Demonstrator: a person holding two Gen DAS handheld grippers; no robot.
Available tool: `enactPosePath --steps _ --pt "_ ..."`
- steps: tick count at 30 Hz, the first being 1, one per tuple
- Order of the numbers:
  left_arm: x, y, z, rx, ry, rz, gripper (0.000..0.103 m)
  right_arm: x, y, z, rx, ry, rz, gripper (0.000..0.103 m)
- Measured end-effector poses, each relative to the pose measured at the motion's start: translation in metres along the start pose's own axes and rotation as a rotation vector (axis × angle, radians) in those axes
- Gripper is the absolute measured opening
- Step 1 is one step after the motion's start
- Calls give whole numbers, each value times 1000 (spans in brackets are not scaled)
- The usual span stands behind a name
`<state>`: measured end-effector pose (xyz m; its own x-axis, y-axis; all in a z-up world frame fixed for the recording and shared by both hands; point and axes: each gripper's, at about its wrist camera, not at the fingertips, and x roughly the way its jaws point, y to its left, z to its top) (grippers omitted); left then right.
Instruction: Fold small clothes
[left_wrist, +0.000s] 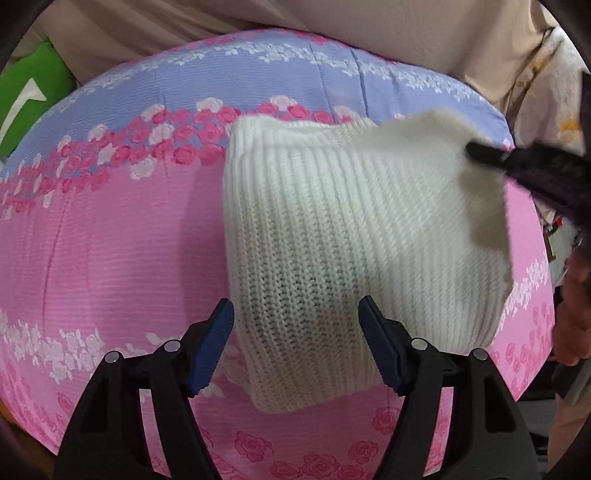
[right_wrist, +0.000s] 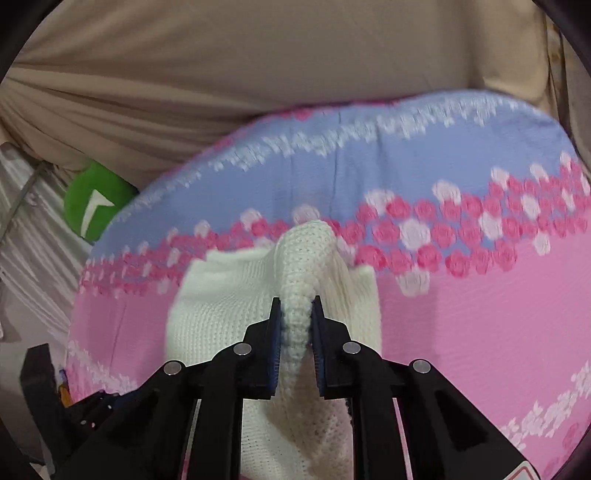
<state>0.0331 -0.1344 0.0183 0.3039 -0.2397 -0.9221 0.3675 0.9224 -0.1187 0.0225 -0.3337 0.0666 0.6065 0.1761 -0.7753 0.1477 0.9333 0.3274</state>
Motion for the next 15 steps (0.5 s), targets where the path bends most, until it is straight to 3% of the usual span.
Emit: enactPosePath --steps 2,3,5,6,11,13,15 --pt "7 5 3 -20 15 2 68 7 -4 6 15 0 7 13" --pt "11 6 4 -29 24 4 68 24 -11 5 22 43 -16 14" --pt "24 5 4 -29 52 19 69 77 -33 -10 29 225 -112 14" --pt "29 6 3 -32 64 18 69 87 -41 -18 52 254 -114 17" --pt "31 2 1 -20 65 38 69 18 -31 -25 99 118 -27 28" --pt "29 0 0 -16 67 41 69 -4 -25 -42 87 111 -19 46" --pt "28 -2 1 -13 71 44 68 -15 -24 -66 66 143 -31 48"
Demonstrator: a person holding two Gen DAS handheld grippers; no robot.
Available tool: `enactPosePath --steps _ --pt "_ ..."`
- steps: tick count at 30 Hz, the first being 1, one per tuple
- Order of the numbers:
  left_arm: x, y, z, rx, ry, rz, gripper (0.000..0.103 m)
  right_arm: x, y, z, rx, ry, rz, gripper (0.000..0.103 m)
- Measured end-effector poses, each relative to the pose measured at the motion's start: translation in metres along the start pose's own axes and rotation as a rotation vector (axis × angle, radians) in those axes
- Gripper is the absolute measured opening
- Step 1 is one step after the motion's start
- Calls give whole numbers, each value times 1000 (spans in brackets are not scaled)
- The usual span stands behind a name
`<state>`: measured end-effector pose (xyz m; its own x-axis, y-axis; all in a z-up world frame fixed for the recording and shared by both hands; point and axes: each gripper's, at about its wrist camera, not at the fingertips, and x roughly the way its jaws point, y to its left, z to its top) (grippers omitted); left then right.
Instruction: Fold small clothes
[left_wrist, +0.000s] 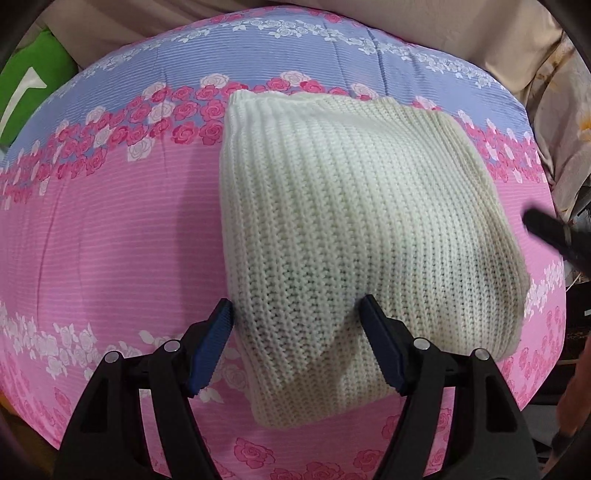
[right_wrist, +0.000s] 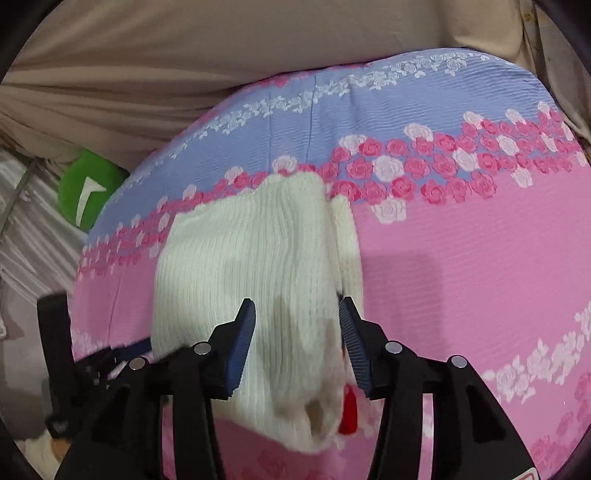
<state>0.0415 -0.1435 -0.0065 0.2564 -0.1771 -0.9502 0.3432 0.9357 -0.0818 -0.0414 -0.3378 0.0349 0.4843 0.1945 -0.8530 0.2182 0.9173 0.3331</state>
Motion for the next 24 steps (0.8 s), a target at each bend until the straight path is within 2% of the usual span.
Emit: enactPosePath --steps 2,6,11,12,13,17,20,21,24 --pt "-2 -1 0 4 1 2 68 0 -1 -22 -5 34 -32 48" --pt "-5 -5 -4 23 0 6 68 15 -5 -57 34 82 -23 48" --pt "-10 -11 -11 39 -2 11 68 28 0 -63 21 93 -52 48" --pt "-10 -12 -13 41 -2 11 68 27 0 -62 17 88 -47 37" --pt "-11 -13 -14 43 0 11 68 23 1 -59 19 81 -37 15" --pt "-16 -15 -22 45 10 -3 68 -18 4 -50 43 -6 67 11" --pt "-21 -14 -31 56 16 -13 68 -42 6 -54 33 -37 89 10" --pt "-19 -14 -35 62 27 -10 68 -39 3 -58 31 -23 73 10" --pt "8 -10 -45 75 94 46 69 12 -21 -76 68 103 -22 10"
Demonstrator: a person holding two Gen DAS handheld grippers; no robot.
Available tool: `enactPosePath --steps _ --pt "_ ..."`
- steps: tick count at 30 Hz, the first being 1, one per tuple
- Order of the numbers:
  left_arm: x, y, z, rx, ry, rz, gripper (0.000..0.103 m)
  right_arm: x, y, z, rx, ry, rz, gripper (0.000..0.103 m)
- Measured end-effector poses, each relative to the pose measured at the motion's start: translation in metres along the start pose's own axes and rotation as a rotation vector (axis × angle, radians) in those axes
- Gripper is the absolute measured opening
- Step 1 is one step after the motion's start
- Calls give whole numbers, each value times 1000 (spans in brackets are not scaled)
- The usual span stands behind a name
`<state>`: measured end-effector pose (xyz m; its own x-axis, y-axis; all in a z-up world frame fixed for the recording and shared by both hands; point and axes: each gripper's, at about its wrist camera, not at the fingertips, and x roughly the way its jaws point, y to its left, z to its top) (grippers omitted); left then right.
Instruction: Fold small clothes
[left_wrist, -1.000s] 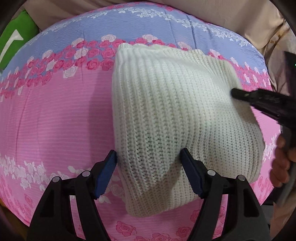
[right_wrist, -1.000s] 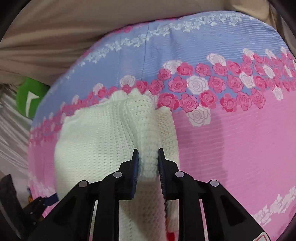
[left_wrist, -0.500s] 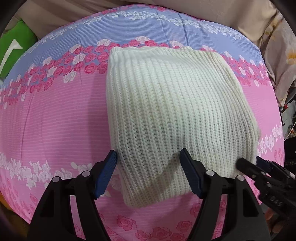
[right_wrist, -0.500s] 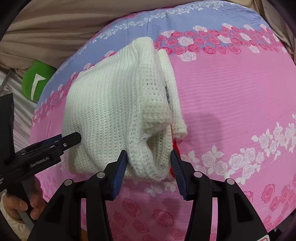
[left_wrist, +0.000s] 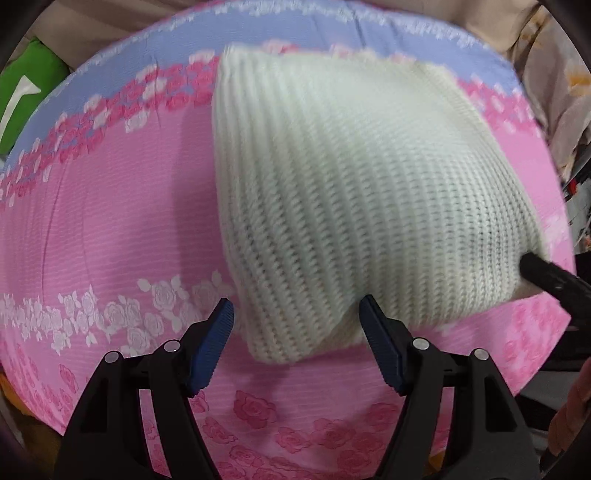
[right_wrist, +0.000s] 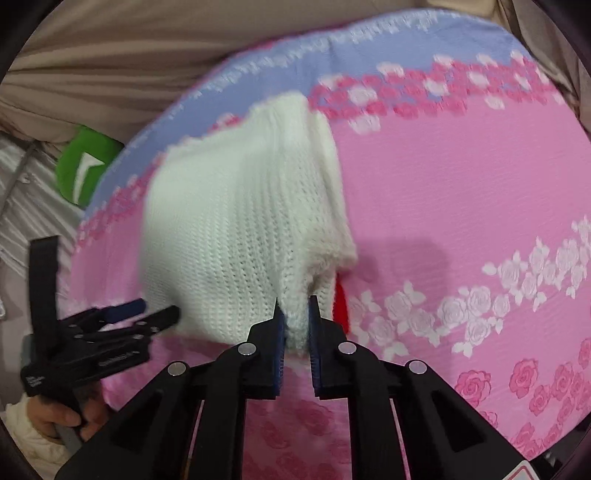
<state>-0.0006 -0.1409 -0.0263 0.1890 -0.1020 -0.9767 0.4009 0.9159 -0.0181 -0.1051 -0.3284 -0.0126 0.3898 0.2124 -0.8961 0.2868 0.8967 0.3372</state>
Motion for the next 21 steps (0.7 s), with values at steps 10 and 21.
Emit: enactPosePath --steps 10,21 --pt "-31 9 0 -33 -58 -66 68 -29 7 19 -4 -35 -7 27" --pt "-31 3 65 -41 -147 -23 68 18 25 102 -32 -53 -7 36"
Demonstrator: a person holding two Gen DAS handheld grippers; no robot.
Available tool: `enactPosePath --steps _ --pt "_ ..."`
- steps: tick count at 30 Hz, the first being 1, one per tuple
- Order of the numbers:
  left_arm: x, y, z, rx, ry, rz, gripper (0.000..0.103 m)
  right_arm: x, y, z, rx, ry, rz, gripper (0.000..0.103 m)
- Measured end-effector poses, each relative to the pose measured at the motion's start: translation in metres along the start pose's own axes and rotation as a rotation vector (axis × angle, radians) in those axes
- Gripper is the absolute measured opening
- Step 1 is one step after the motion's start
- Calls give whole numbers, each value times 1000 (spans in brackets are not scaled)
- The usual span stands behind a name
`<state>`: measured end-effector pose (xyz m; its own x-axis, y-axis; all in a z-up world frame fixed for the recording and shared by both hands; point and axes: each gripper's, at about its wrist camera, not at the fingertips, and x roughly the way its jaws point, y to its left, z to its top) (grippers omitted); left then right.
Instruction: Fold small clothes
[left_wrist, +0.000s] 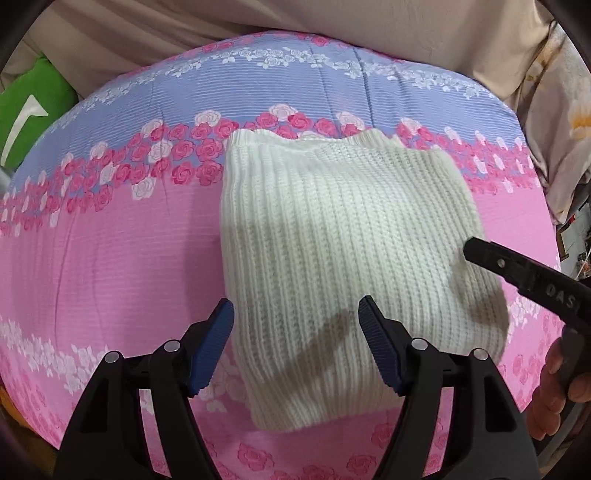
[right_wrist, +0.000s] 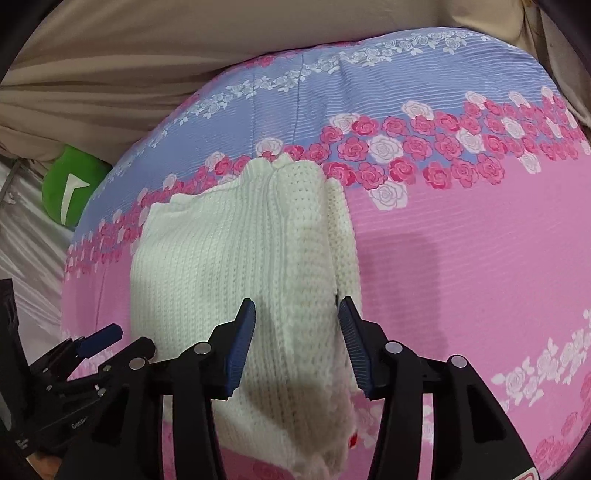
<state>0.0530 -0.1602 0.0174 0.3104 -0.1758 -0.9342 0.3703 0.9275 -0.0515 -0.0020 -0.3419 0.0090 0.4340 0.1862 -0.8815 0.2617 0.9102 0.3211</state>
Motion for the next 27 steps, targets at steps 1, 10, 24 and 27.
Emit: enactPosePath --steps 1,10,24,27 --pt "4 0 1 -5 7 5 68 2 3 4 -14 -2 1 12" --pt "18 -5 4 -3 36 26 69 28 -11 10 -24 29 -49 15" --pt "21 -7 5 -4 38 51 70 3 -4 -41 -41 59 -50 26" --pt "10 -3 3 -22 24 30 70 -32 4 -39 -33 -54 20 21"
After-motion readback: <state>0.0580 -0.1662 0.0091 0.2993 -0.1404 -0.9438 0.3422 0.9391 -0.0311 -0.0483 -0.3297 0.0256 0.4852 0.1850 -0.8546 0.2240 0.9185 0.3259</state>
